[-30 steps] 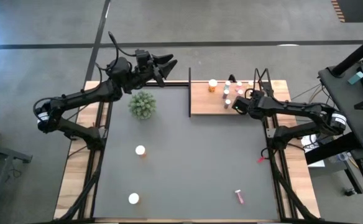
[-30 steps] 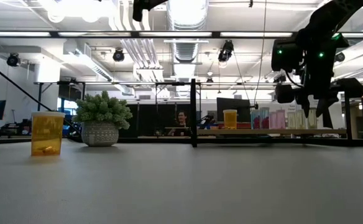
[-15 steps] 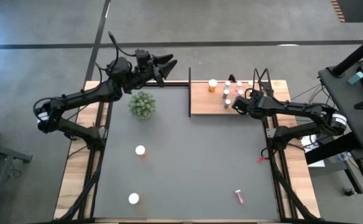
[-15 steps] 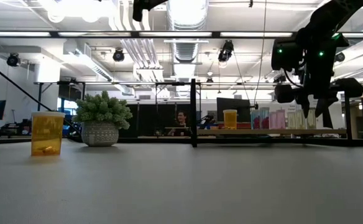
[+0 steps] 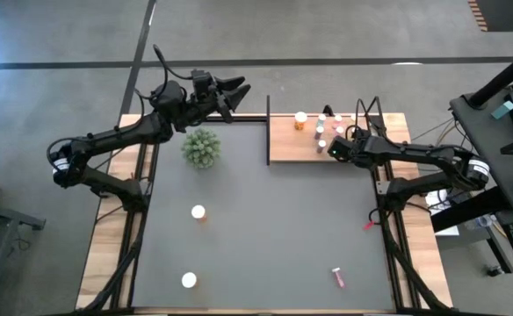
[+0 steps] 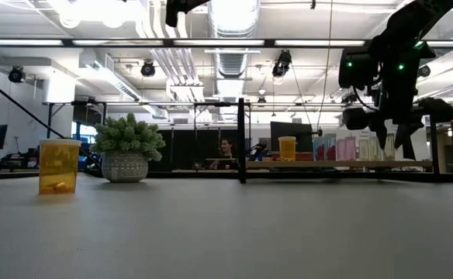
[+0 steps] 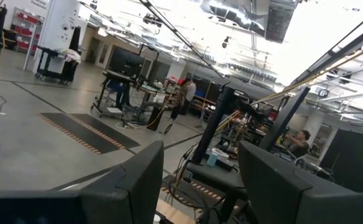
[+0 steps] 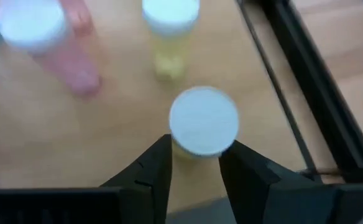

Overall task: Pick and place medicine bottles onto shelf by color
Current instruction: Put the yellow pill bottle on the shelf aligned with the other yellow pill bottles

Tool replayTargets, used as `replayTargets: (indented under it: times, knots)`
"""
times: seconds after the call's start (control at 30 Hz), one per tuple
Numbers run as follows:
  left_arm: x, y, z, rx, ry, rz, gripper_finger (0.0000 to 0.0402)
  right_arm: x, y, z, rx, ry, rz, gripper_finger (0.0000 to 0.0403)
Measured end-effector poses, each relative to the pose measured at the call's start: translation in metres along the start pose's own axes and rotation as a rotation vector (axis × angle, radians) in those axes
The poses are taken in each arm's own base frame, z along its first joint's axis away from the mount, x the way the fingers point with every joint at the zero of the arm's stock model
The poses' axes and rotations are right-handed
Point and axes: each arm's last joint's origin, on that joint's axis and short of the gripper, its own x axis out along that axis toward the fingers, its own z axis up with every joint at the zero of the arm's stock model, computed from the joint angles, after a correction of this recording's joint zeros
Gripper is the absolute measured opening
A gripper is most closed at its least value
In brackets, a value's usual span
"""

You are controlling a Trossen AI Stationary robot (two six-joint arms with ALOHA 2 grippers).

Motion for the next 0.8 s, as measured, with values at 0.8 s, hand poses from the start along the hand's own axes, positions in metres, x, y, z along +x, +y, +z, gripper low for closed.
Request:
replayTargets:
  times: [0.8]
  knots:
    - [-0.002,-0.001,-0.003,-0.002,0.025,-0.044,0.019,-0.017,0.004,0.012,-0.065,0.057,0.015,0.0225]
